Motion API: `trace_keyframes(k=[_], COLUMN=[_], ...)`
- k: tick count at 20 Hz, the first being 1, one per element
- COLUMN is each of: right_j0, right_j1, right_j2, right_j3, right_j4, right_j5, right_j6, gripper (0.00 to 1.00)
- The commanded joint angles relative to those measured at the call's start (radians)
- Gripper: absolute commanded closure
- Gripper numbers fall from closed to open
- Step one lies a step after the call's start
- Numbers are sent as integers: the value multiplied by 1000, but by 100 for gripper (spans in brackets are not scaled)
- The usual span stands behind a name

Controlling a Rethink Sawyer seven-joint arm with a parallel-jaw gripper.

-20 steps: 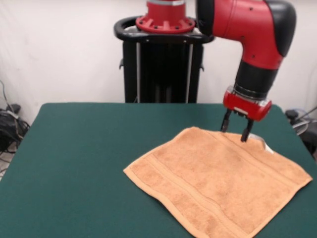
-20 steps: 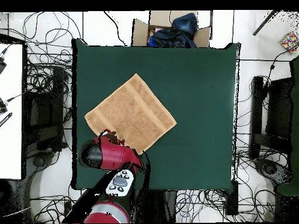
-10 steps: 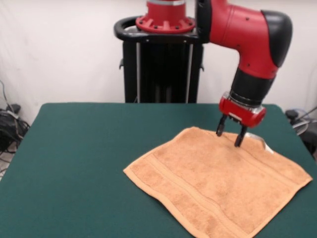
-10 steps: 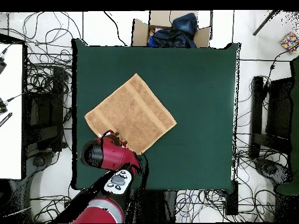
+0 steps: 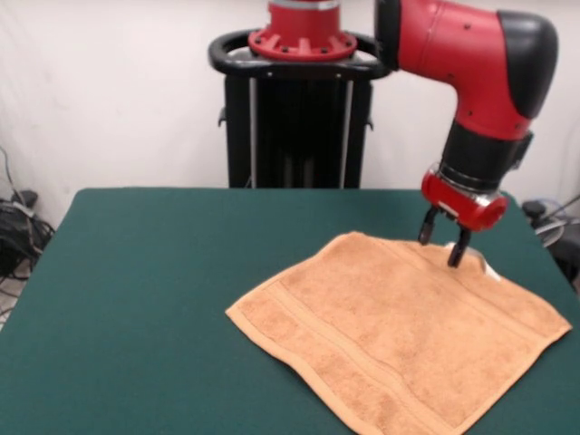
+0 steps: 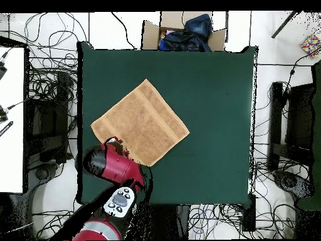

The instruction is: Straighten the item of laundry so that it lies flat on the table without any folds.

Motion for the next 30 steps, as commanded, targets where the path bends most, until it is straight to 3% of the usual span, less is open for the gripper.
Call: trace_keyframes(k=[1, 10, 26, 30], right_j0=[42, 13, -145, -173], right_j1=[21, 29, 51, 50], right_j2=[11, 34, 188, 218], right_j3=[54, 104, 190, 196], right_j4=[125, 113, 6, -12], right_j5=[132, 35, -290, -315], right_j6=[367, 319, 302, 293], gripper=[0, 0, 0, 0])
